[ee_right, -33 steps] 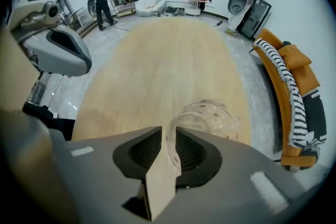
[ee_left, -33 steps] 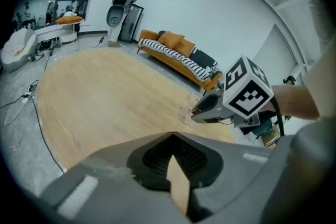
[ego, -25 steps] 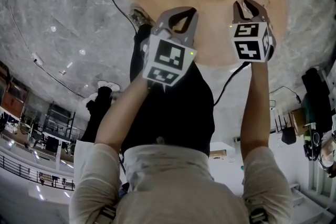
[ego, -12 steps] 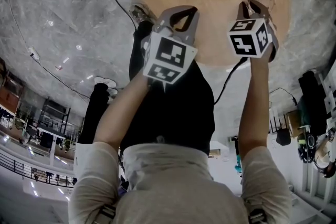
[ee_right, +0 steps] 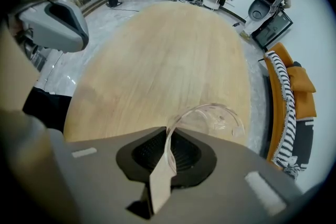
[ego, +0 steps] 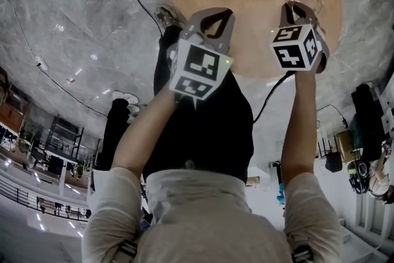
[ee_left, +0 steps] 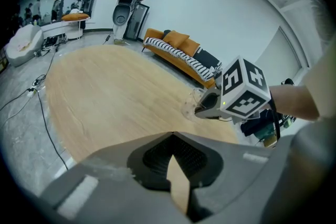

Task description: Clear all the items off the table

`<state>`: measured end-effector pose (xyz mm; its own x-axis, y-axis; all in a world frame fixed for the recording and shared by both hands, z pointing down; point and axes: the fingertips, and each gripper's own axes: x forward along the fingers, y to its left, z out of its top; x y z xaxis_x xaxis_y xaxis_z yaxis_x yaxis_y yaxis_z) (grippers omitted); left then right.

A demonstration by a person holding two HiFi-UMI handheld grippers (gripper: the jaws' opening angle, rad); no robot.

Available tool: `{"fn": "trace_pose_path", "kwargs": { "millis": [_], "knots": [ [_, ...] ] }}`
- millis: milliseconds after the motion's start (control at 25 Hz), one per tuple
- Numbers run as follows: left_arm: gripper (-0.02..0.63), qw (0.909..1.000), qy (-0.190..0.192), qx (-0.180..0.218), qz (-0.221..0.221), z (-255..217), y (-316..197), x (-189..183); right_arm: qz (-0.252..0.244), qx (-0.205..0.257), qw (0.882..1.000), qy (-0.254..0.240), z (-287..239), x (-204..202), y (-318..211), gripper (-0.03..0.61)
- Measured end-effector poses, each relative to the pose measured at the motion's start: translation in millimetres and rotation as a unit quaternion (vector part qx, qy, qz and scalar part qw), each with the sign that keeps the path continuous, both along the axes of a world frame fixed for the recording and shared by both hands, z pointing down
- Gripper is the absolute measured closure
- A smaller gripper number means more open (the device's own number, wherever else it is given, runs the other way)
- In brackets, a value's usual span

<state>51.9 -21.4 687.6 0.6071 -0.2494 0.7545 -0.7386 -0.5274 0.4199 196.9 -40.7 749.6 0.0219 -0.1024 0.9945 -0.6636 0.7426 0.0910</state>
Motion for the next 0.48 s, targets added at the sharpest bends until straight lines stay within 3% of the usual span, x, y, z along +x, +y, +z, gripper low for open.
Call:
{"fn": "trace_pose_path", "kwargs": {
  "millis": [200,480],
  "knots": [
    [0.594,1.0000,-0.001,0.002,0.000,-1.1,2.0,-5.8,-0.002,0.009,1.000,-0.009,-2.9,-12.3,2.9,0.543],
    [0.594,0.9997,-0.010,0.021,0.003,-8.2,-0.2,-13.9,-0.010,0.063,0.997,-0.031,-25.4,-34.8,-7.8,0.543]
  ]
}}
